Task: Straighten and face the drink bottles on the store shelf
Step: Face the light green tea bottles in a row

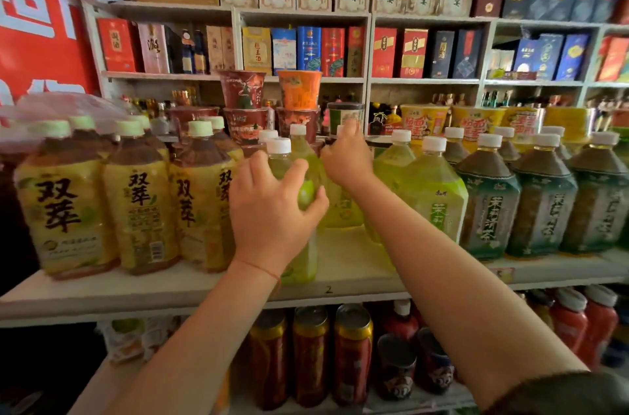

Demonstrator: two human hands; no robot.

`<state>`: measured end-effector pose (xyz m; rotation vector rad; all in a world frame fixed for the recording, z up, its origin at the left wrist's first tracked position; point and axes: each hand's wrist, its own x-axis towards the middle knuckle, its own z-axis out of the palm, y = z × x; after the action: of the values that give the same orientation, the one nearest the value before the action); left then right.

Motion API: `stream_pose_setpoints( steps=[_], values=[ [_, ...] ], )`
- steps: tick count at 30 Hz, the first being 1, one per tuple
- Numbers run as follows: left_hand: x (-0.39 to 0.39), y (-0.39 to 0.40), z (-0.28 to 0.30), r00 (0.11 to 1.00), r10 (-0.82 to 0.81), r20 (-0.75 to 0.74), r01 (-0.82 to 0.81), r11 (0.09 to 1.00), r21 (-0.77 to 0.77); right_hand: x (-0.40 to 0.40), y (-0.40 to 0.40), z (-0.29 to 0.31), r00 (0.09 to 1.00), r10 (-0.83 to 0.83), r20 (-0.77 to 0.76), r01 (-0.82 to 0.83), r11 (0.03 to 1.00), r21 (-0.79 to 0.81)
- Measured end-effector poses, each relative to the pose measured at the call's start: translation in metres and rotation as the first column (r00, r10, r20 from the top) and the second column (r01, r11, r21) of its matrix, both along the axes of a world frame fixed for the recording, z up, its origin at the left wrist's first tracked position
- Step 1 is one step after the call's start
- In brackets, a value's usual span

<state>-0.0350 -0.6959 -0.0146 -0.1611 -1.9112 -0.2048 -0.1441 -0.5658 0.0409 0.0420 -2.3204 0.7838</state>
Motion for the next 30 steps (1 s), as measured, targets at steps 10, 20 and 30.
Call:
stream_pose_setpoints(
  steps=[10, 20, 30],
  values=[
    [0.001, 0.000, -0.001, 0.999, -0.011, 0.037, 0.010, 1.000, 0.020, 0.025, 0.004, 0.002, 0.987, 0.140, -0.082, -0.139, 0.990, 0.023],
    [0.003, 0.003, 0.000, 1.000, 0.003, 0.028, -0.005, 0.999, 0.049, 0.049, 0.009, 0.004, 0.961, 0.275, -0.015, -0.271, 0.933, -0.238],
    [0.005, 0.004, 0.000, 0.999, -0.002, 0.041, 0.000, 0.998, 0.056, 0.052, 0.017, 0.028, 0.914, 0.301, 0.273, -0.221, 0.932, -0.289]
  ],
)
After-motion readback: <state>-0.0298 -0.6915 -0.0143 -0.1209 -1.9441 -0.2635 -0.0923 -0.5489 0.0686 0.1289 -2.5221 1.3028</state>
